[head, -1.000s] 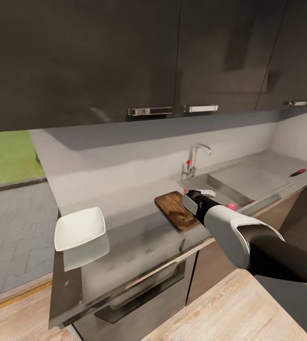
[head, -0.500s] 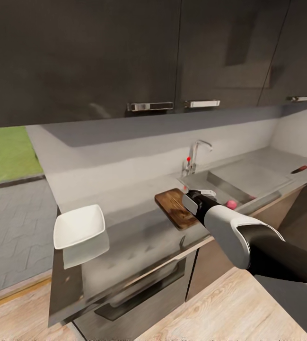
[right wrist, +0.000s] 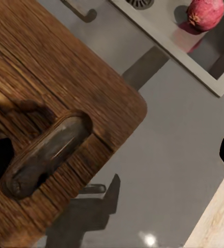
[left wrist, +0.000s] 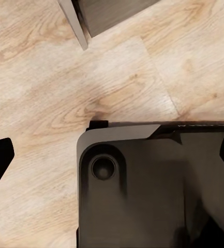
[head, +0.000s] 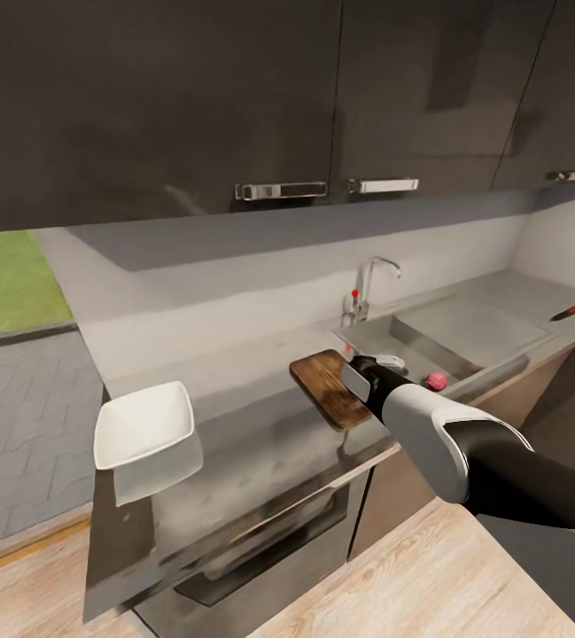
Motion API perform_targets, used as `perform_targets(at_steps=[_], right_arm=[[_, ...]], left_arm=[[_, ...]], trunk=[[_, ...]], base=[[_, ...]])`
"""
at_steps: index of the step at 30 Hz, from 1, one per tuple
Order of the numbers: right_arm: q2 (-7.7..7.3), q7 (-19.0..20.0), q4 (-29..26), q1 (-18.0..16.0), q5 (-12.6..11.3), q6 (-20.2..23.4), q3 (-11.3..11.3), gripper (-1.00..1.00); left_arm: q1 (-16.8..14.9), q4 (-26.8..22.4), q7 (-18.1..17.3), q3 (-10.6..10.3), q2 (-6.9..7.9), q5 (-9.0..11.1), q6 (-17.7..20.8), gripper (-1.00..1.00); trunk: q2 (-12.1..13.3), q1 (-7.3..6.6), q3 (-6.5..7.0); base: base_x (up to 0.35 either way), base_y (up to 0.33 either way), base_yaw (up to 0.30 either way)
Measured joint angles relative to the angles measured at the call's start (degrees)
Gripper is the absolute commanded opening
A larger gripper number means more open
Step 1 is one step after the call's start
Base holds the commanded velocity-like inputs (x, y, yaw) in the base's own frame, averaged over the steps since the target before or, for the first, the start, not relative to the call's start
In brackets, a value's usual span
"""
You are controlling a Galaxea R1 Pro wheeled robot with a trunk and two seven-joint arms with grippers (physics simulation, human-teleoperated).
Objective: In the kitchen, take the Vidalia onion out of the sink, dice it on the chopping board with the paring knife, put the diced onion into the bowl on the countertop, then place both the paring knife and the chopping board into the sink.
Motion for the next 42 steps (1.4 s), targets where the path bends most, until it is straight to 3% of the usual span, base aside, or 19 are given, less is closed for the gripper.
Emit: perform_targets(at_steps=[42], right_arm=[[0.0, 0.1, 0.0, 0.0, 0.0, 0.0, 0.0, 1.0]], left_arm=[[0.0, 0.0, 0.1, 0.0, 0.01, 0.0, 0.0, 1.0]], trunk=[[0.0, 0.01, -3.79]], base=[[0.001, -0.021, 0.0]])
